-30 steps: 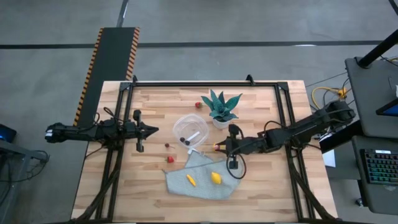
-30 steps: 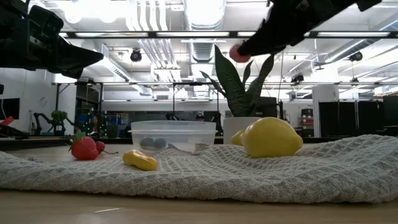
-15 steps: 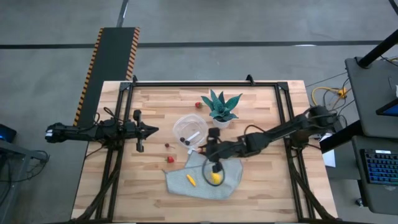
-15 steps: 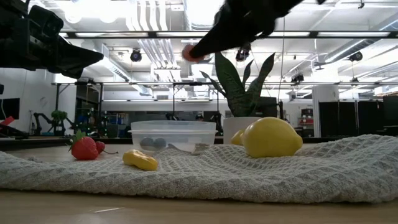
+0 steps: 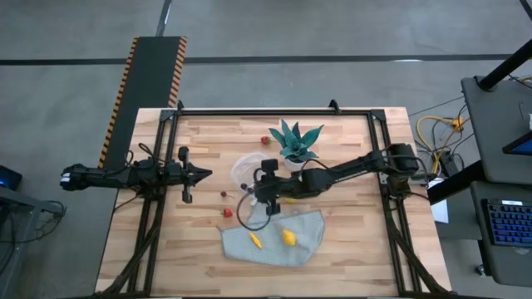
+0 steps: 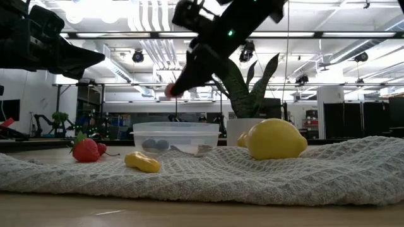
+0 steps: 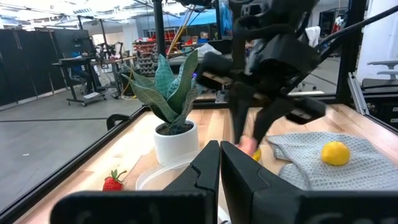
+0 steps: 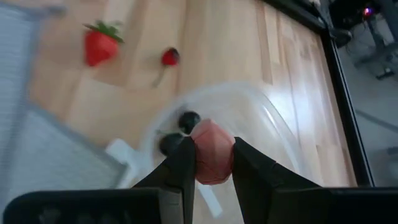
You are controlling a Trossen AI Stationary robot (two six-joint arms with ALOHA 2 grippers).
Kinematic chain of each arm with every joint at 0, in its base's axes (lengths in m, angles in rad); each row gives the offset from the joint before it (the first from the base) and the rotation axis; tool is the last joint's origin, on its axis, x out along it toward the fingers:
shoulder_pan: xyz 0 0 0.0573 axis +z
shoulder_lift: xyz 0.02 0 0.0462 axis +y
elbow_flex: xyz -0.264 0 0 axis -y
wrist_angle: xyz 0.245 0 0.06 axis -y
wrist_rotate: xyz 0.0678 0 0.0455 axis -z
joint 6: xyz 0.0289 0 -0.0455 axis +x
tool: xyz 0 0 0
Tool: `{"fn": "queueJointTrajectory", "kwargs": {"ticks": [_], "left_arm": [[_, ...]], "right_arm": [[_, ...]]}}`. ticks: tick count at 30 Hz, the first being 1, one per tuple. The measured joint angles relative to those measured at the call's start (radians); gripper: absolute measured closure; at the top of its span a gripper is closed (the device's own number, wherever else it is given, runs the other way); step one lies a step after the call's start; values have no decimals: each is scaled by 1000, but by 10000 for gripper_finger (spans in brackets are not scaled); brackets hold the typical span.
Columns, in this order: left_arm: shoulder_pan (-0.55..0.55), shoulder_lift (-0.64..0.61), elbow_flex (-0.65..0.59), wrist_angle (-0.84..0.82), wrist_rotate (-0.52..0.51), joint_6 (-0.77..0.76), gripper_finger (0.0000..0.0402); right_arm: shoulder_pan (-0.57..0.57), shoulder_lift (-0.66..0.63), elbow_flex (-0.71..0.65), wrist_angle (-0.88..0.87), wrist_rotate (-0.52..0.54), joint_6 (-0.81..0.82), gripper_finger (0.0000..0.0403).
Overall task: Pick and placing Produce into tupperware
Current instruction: Put the pink peach into the container
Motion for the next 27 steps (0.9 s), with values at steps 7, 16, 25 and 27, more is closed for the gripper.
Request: {"fn": "queueJointTrajectory", "kwargs": {"ticks": [7,16,25,27], "left_arm": [[0,0,0,-3,2,0,402],[0,1,0,-4,2,0,402],[0,0,0,-4,2,0,402],[0,1,0,-3,2,0,402]], "right_arm": [[-36,53,3,-9,-8,-3,326],[-40,71,2,-18,-8,-8,326],[-40,71,2,-17,-70,-3,326],[-41,71,2,-16,-71,-3,326]]}}
